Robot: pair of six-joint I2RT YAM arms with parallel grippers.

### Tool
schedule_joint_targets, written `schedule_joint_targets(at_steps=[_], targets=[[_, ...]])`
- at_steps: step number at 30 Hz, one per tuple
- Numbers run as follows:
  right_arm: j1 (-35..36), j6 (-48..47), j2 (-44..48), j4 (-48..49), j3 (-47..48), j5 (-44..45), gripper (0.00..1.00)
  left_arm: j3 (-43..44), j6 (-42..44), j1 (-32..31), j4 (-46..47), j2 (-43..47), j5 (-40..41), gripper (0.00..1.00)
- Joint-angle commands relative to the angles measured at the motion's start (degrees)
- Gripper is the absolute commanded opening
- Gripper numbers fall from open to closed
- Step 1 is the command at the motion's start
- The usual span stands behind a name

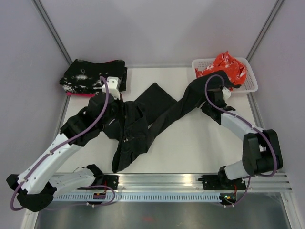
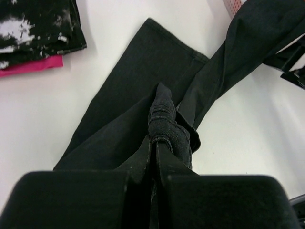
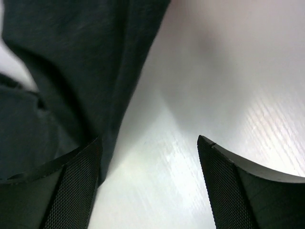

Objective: Fold and stack the trousers
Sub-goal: Move the trousers to the center of the board

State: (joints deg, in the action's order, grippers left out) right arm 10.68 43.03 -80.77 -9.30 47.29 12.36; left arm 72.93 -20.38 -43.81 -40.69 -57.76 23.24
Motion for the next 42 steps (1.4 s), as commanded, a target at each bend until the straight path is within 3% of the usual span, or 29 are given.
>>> schedule_joint_targets(at_steps=[1, 4, 7, 8, 10, 11, 12, 16, 24, 27, 32, 35, 37, 42], targets=[[0.22, 0.74, -6.22, 6.92, 3.94, 6.98, 0.86, -2.69, -4.13, 1.53, -3.60, 2.91, -2.07, 0.02], [0.22, 2.40, -11.76, 11.22, 7.11, 6.53, 0.82, -5.51, -5.89, 3.38, -5.10, 5.37, -1.97, 0.02], [0.31, 3.90, -15.73, 10.71, 10.63, 8.73, 0.67, -7.88, -7.48, 4.35, -6.94, 7.65, -0.57, 0.02], [0.22, 5.21, -15.82, 11.23, 10.72, 8.99, 0.48, -8.41, -7.83, 4.52, -7.39, 8.27, 0.04, 0.02], [0.48, 6.28, -14.07, 12.81, 9.32, 9.26, 0.29, -10.08, -8.79, 5.22, -8.62, 10.20, 1.10, 0.02], [0.48, 6.80, -12.15, 13.16, 8.71, 9.17, 0.08, -11.13, -9.06, 5.75, -9.23, 11.25, 1.54, 0.02], [0.66, 6.81, -11.00, 12.82, 8.52, 9.43, 0.00, -11.75, -9.24, 6.10, -9.50, 11.70, 1.54, 0.02], [2.06, 4.27, -2.92, 9.49, 8.70, 10.31, 0.00, -13.77, -8.71, 9.09, -9.50, 11.88, -0.65, 0.02], [6.37, -12.25, 19.23, 2.63, 11.51, 9.87, 0.00, -15.80, -3.27, 18.14, -5.02, 10.56, -9.88, 0.02], [6.64, -11.05, 28.63, -5.36, 11.16, 15.40, 0.00, -15.80, -0.98, 21.92, -4.23, 10.21, -12.43, 0.02], [6.64, -3.23, 42.61, -27.14, 7.13, 21.82, 0.00, -15.18, 0.78, 30.62, -3.52, 9.59, -20.51, 0.02], [6.64, 0.56, 46.05, -37.08, 2.57, 18.33, 0.00, -14.05, 1.22, 33.00, -5.35, 9.68, -22.98, 0.02], [6.64, 2.14, 47.45, -39.99, -1.64, 11.31, 0.00, -13.25, 1.31, 33.18, -7.12, 9.94, -22.11, 0.02], [6.64, 1.54, 49.57, -40.62, -7.03, 2.24, 0.03, -15.80, -0.88, 33.18, -13.44, 13.54, -22.89, 0.02]])
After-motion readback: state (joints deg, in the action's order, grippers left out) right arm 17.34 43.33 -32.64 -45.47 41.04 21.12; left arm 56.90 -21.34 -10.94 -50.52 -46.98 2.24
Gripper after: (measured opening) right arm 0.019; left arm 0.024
